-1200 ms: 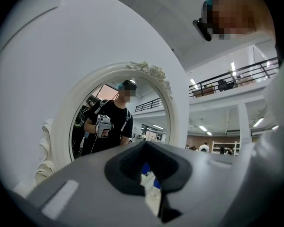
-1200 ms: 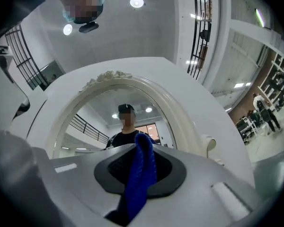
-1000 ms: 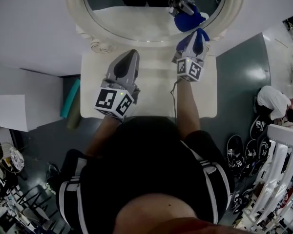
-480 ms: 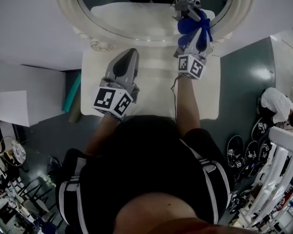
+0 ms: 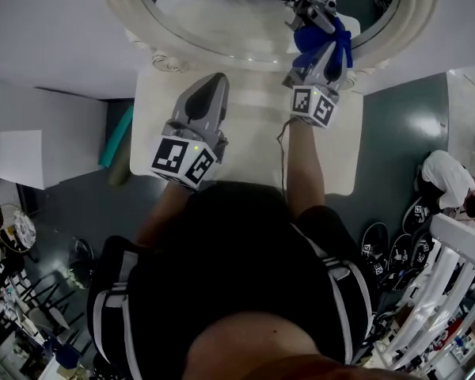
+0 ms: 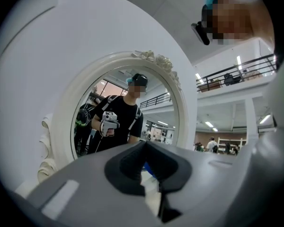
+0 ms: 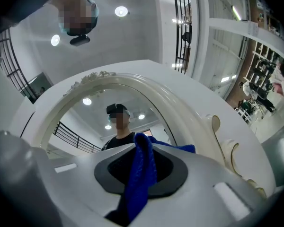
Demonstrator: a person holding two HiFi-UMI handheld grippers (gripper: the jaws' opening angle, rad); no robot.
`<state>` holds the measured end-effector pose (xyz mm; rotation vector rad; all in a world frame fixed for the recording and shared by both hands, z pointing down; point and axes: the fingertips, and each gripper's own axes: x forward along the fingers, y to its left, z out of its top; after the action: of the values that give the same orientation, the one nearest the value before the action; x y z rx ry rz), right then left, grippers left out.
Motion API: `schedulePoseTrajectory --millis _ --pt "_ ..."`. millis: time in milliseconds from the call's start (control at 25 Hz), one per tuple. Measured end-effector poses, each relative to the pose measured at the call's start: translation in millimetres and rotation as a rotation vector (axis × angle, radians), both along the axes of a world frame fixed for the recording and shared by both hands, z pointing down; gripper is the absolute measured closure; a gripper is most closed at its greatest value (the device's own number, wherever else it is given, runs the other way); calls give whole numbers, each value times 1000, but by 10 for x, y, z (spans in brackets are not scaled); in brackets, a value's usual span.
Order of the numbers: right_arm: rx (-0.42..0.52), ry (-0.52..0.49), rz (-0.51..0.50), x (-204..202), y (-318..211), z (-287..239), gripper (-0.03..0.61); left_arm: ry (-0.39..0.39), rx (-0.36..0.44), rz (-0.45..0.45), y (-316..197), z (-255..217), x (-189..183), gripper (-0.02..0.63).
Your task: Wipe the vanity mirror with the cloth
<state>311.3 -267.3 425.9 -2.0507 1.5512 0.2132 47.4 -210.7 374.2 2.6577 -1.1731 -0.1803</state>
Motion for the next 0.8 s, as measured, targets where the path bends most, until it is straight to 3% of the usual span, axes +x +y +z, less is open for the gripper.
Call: schedulePoseTrajectory --millis 160,440,800 --pt "17 10 -4 10 4 -30 541 2 -2 -20 22 23 -40 604" --pt "38 200 -69 -319 -114 -204 541 -7 3 -38 67 53 20 604" --pt "63 271 -123 -636 -156 -298 541 8 -3 -68 107 45 -148 604"
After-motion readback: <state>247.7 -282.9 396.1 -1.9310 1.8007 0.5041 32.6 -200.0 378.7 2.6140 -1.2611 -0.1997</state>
